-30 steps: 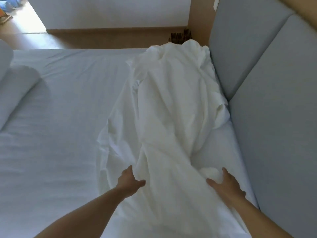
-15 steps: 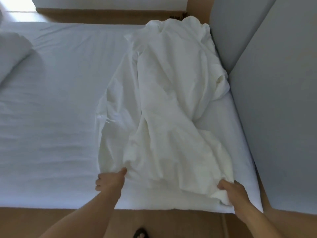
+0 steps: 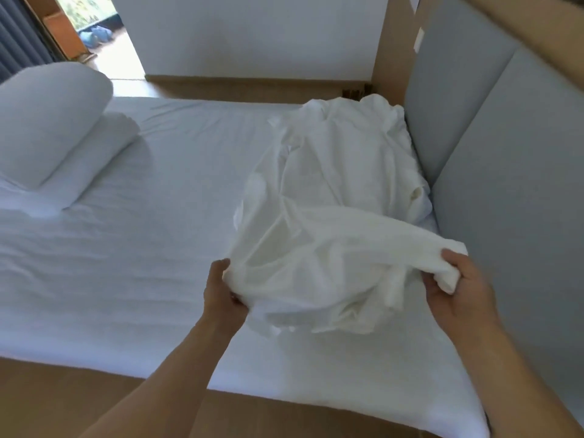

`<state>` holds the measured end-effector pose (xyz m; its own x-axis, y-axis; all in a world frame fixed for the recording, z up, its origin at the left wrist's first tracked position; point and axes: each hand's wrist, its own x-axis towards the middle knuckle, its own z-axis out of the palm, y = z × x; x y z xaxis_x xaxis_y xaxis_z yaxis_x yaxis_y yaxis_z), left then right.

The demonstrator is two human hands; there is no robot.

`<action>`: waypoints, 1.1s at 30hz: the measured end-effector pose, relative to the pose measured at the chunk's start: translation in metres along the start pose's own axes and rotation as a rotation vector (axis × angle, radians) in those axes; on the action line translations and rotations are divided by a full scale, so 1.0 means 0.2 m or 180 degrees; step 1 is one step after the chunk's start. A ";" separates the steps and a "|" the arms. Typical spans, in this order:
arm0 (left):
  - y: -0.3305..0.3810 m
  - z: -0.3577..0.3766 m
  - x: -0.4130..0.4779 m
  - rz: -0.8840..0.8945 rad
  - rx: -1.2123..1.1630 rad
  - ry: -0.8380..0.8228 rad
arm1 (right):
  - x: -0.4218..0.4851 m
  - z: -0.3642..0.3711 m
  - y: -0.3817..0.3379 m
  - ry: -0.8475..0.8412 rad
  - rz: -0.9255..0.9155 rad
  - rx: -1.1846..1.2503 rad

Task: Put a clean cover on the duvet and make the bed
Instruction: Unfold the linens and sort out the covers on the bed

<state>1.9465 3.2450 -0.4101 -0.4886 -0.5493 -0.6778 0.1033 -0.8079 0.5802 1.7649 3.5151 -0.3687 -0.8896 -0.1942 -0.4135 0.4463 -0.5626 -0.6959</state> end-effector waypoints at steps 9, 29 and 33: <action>-0.05 -0.13 -0.28 -0.0814 0.2201 -0.1250 | -0.07 0.11 0.04 0.0123 0.0285 -0.0951; 0.26 0.41 -0.76 -0.0081 0.0948 -0.1460 | -0.26 0.47 -0.29 -0.0279 -0.0453 -0.1931; 0.31 0.49 -0.81 0.0054 0.1100 -0.1857 | -0.39 0.58 -0.35 -0.0568 -0.0772 -0.2232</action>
<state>1.9478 3.3060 -0.2201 -0.8870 -0.2777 -0.3690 -0.1205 -0.6322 0.7654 1.7923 3.4762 -0.2195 -0.9462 -0.2908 -0.1418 0.1408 0.0245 -0.9897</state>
